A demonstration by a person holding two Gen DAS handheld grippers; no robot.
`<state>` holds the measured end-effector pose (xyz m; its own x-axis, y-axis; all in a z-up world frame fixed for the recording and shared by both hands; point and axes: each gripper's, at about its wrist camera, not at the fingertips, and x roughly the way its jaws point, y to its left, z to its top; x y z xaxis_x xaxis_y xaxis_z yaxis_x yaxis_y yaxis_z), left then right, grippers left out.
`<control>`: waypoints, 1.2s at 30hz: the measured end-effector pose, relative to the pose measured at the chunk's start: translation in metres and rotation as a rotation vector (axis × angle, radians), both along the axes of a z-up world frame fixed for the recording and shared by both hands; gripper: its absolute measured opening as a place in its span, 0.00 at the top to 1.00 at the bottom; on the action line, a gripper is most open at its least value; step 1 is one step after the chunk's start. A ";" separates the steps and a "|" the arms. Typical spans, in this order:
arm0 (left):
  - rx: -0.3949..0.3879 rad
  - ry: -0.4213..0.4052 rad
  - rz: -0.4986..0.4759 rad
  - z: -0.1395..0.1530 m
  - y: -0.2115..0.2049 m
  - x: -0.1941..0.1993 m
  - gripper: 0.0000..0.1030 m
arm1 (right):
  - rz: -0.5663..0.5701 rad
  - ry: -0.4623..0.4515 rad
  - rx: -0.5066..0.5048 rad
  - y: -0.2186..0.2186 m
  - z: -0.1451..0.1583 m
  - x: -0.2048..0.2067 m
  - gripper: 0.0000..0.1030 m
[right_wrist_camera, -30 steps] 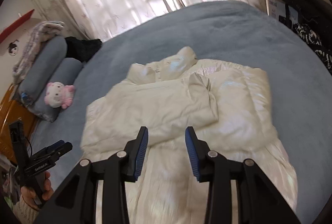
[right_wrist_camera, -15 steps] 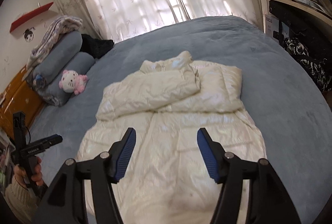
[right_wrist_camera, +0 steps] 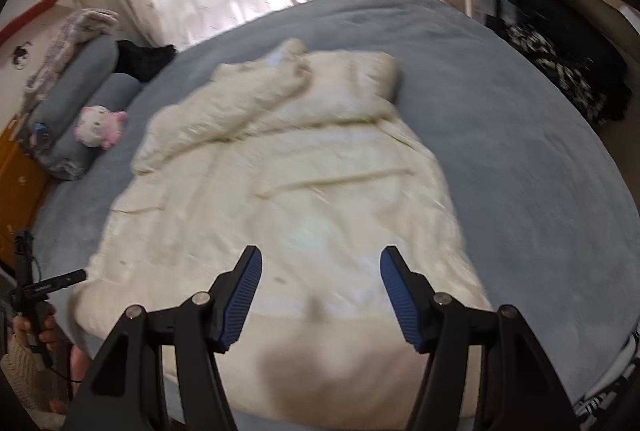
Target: Fold large clothes
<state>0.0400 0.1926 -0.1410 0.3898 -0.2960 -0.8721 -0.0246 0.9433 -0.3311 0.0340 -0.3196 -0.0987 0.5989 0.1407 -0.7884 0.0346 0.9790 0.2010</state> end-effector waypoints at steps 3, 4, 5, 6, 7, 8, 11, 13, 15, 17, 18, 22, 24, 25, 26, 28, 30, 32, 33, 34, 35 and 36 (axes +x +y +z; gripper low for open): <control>-0.024 0.035 0.002 -0.014 0.007 -0.001 0.26 | -0.044 0.041 -0.008 -0.021 -0.014 -0.005 0.40; -0.047 0.046 0.006 -0.018 0.011 -0.001 0.26 | -0.058 0.056 -0.008 -0.028 -0.019 -0.006 0.40; -0.060 0.050 0.011 -0.020 0.013 -0.001 0.26 | -0.070 0.072 -0.007 -0.034 -0.023 -0.007 0.40; -0.077 0.051 0.016 -0.023 0.015 0.001 0.26 | -0.083 0.092 -0.002 -0.040 -0.029 -0.008 0.40; -0.090 0.051 0.017 -0.025 0.017 0.001 0.25 | -0.093 0.104 0.000 -0.045 -0.033 -0.010 0.40; -0.097 0.051 0.016 -0.028 0.017 0.001 0.24 | -0.107 0.121 0.003 -0.050 -0.039 -0.012 0.40; -0.106 0.052 -0.004 -0.030 0.015 0.003 0.21 | -0.112 0.162 0.053 -0.060 -0.054 -0.015 0.40; -0.107 0.050 -0.019 -0.032 0.012 0.004 0.18 | -0.109 0.168 0.073 -0.061 -0.058 -0.016 0.40; -0.102 0.048 -0.030 -0.033 0.009 0.005 0.17 | -0.106 0.174 0.073 -0.063 -0.060 -0.017 0.40; -0.095 0.046 -0.039 -0.034 0.006 0.007 0.16 | -0.098 0.165 0.074 -0.064 -0.056 -0.019 0.40; -0.094 0.045 -0.044 -0.034 0.005 0.008 0.15 | -0.094 0.158 0.070 -0.065 -0.054 -0.021 0.40; -0.102 0.049 -0.064 -0.037 0.001 0.012 0.08 | -0.115 0.174 0.022 -0.077 -0.052 -0.022 0.40; -0.111 0.052 -0.073 -0.040 -0.001 0.015 0.03 | -0.114 0.205 0.091 -0.086 -0.061 -0.021 0.40; -0.116 0.053 -0.080 -0.042 -0.002 0.016 0.01 | -0.110 0.229 0.131 -0.090 -0.068 -0.019 0.40; -0.115 0.053 -0.086 -0.043 -0.004 0.018 0.01 | -0.111 0.249 0.158 -0.092 -0.074 -0.018 0.40; -0.096 0.055 -0.096 -0.046 -0.007 0.020 0.01 | -0.117 0.265 0.206 -0.096 -0.084 -0.015 0.36; -0.090 0.055 -0.099 -0.048 -0.010 0.021 0.01 | -0.111 0.266 0.239 -0.096 -0.088 -0.013 0.36; -0.089 0.051 -0.094 -0.048 -0.011 0.021 0.01 | -0.095 0.259 0.287 -0.093 -0.091 -0.010 0.35; -0.090 0.044 -0.089 -0.047 -0.012 0.021 0.01 | -0.085 0.256 0.300 -0.091 -0.092 -0.010 0.34; -0.088 0.039 -0.083 -0.047 -0.012 0.020 0.05 | -0.072 0.254 0.300 -0.086 -0.092 -0.009 0.36; -0.090 0.032 -0.078 -0.046 -0.013 0.019 0.11 | -0.057 0.249 0.288 -0.079 -0.091 -0.009 0.39; -0.105 0.024 -0.078 -0.044 -0.015 0.017 0.32 | -0.041 0.245 0.280 -0.074 -0.091 -0.009 0.50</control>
